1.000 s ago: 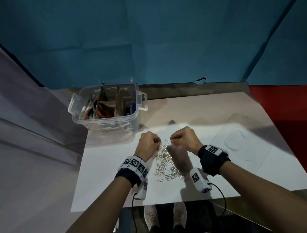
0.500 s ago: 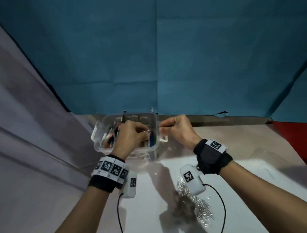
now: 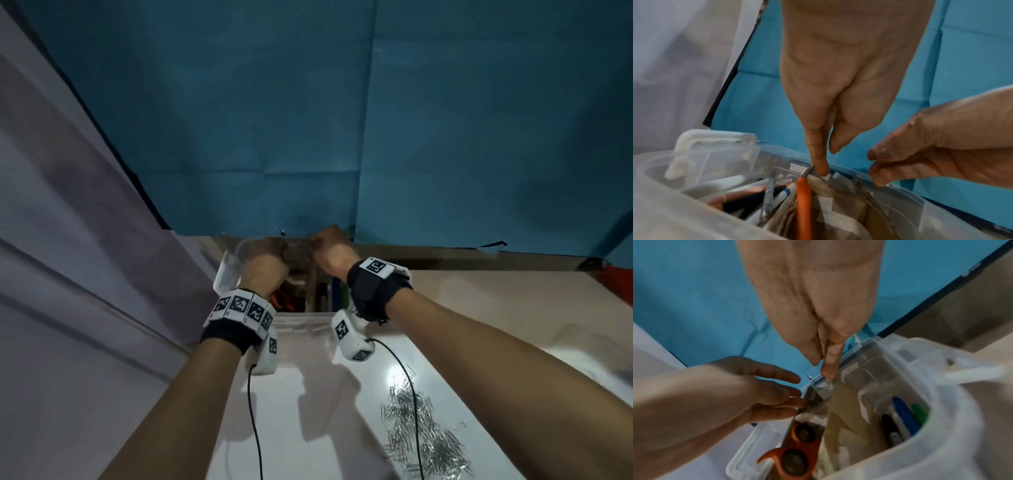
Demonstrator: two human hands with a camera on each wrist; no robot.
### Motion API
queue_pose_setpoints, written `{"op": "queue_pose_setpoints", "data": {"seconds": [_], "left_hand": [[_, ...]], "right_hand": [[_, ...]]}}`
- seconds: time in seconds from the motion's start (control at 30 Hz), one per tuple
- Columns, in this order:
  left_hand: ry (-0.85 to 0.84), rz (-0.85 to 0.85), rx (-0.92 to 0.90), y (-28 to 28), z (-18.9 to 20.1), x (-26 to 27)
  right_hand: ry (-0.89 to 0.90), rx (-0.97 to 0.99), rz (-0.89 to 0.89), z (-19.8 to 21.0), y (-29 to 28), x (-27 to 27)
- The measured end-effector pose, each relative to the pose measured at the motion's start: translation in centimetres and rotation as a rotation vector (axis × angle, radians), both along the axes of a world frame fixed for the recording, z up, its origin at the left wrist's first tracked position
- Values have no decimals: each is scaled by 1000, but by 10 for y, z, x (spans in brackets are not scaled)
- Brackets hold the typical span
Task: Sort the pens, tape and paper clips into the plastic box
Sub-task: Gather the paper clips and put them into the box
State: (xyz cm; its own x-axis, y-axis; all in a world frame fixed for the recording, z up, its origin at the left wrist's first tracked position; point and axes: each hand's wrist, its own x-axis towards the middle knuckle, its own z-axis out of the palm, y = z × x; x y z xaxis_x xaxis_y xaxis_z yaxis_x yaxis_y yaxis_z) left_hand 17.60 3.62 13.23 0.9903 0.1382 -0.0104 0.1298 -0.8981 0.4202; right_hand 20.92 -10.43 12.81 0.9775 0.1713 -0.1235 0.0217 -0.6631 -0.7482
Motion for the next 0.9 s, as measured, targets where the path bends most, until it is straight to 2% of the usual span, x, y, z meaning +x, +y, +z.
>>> {"op": "queue_pose_setpoints", "data": {"seconds": [0.1, 0.17, 0.27, 0.37, 0.47, 0.6, 0.67, 0.77, 0.9], "left_hand": [[-24, -14, -96, -10, 0, -16], [-112, -75, -144, -31, 6, -30], [-180, -254, -267, -76, 12, -66], [-54, -397, -338, -116, -6, -99], [166, -450, -226, -140, -58, -112], [345, -433, -54, -151, -125, -128], [340, -484, 17, -157, -145, -144], [222, -535, 67, -163, -164, -175], [176, -636, 4, -158, -174, -200]], "right_hand": [[-12, 158, -32, -5, -28, -9], [31, 293, -73, 1, -51, -22], [107, 305, -7, 9, -90, -51], [214, 174, 125, -14, -134, -81], [296, -113, 231, -62, -168, -104], [220, -390, 299, -111, -176, -141], [179, -469, 330, -123, -177, -164], [73, -535, 421, -144, -184, -190], [61, -448, 481, -152, -200, -209]]}}
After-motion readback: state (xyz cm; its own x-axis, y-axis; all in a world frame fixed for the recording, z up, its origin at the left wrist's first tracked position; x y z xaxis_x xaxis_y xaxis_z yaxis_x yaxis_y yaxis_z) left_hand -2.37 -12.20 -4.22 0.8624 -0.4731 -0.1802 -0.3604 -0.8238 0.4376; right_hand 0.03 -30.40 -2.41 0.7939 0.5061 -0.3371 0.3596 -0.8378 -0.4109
